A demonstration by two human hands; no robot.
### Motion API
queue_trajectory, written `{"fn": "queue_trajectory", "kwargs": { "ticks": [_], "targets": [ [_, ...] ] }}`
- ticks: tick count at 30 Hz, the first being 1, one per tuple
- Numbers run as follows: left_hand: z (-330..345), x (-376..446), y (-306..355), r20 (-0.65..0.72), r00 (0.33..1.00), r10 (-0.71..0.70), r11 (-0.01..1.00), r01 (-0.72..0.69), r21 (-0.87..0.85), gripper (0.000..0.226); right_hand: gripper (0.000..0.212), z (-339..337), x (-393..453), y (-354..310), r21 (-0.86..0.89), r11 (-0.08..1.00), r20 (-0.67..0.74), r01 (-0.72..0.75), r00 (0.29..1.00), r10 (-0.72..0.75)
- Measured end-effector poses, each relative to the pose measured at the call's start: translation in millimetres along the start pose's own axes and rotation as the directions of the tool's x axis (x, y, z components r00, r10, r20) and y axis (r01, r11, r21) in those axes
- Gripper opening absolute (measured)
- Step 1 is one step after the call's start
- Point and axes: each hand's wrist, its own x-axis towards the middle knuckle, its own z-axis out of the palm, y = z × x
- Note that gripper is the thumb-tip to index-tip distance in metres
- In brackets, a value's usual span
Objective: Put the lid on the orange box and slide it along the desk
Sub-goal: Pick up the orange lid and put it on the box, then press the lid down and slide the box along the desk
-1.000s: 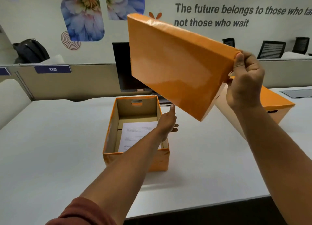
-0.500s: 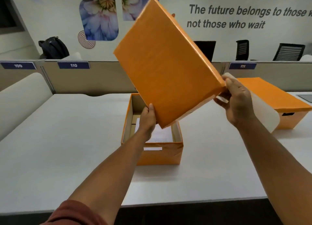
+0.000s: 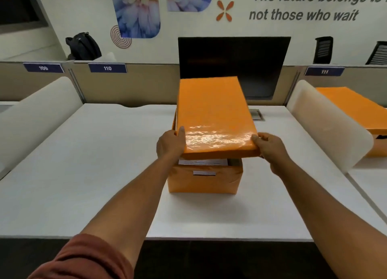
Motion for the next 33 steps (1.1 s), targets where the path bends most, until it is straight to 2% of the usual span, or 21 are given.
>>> {"fn": "queue_trajectory", "kwargs": {
  "ticks": [3, 9, 12, 17, 24, 29, 33],
  "targets": [
    [-1, 6, -7, 0.006, 0.999, -0.043, 0.997, 0.042, 0.058, 0.054, 0.044, 12, 2, 14, 0.042, 0.995, 0.033, -0.09, 0.995, 0.089],
    [-2, 18, -21, 0.075, 0.987, -0.146, 0.987, 0.139, 0.082, 0.067, 0.034, 30, 7, 26, 0.038, 0.992, 0.048, -0.119, 0.992, 0.117],
    [1, 23, -29, 0.17, 0.964, -0.203, 0.977, 0.211, -0.03, 0.066, 0.034, 38, 7, 36, 0.023, 0.992, 0.049, -0.127, 0.991, 0.126],
    [1, 30, -42, 0.177, 0.967, -0.185, 0.974, 0.204, -0.097, 0.05, 0.021, 47, 6, 43, 0.03, 0.992, -0.017, -0.121, 0.992, 0.122],
    [-2, 27, -50, 0.279, 0.949, -0.148, 0.961, 0.205, -0.186, 0.049, 0.026, 48, -1, 50, 0.008, 0.999, -0.071, -0.053, 0.996, 0.053],
    [-17, 28, -65, 0.47, 0.882, -0.048, 0.957, 0.175, -0.231, 0.053, 0.038, 51, -6, 65, -0.072, 0.997, -0.06, -0.005, 0.998, 0.001],
    [-14, 23, -70, 0.453, 0.891, -0.027, 0.95, 0.163, -0.265, 0.053, 0.035, 61, -9, 68, -0.116, 0.992, -0.091, 0.041, 0.995, -0.052]
  ]
}}
